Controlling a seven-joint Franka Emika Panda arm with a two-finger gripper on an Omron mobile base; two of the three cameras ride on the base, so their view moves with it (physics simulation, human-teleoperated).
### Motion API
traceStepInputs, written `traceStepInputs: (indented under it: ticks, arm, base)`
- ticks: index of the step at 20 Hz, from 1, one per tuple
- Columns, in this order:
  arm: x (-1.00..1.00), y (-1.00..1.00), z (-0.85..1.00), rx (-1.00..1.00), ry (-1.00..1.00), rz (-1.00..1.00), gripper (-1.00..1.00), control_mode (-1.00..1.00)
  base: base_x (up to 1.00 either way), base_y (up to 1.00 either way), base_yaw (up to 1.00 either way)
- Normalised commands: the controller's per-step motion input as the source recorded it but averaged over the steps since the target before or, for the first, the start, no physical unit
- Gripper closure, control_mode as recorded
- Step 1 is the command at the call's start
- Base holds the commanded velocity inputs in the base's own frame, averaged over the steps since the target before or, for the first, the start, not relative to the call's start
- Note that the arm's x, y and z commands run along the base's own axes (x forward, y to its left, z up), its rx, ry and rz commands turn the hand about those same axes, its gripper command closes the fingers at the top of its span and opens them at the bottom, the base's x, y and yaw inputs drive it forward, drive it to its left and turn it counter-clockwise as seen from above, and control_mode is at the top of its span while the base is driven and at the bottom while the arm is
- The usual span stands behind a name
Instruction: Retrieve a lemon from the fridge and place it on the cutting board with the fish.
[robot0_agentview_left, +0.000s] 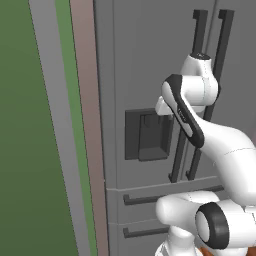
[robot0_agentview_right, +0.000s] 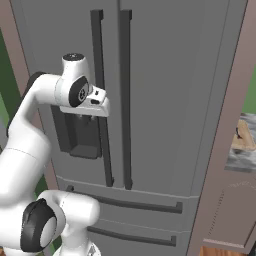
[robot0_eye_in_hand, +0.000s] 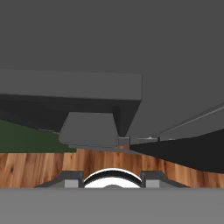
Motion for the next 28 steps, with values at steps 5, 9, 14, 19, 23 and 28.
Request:
traceStepInputs:
  ticks: [5,9,14,19,23,28]
  arm:
    - [0.00,0.00,0.00,0.00,0.00,0.00,-1.00,1.00]
    - [0.00,0.00,0.00,0.00,0.00,0.00,-1.00,1.00]
    - [0.00,0.00,0.00,0.00,0.00,0.00,-1.00,1.00]
    - [0.00,0.00,0.00,0.00,0.00,0.00,-1.00,1.00]
    - [0.00,0.00,0.00,0.00,0.00,0.00,-1.00,1.00]
    - [0.00,0.00,0.00,0.00,0.00,0.00,-1.00,1.00]
  base:
    - [0.00,0.00,0.00]
    - [-0.01,0.00,0.00]
    - [-0.25,-0.03,0.00]
    - [-0.42,-0.08,0.00]
    - [-0.54,-0.07,0.00]
    - [-0.39,-0.02,0.00]
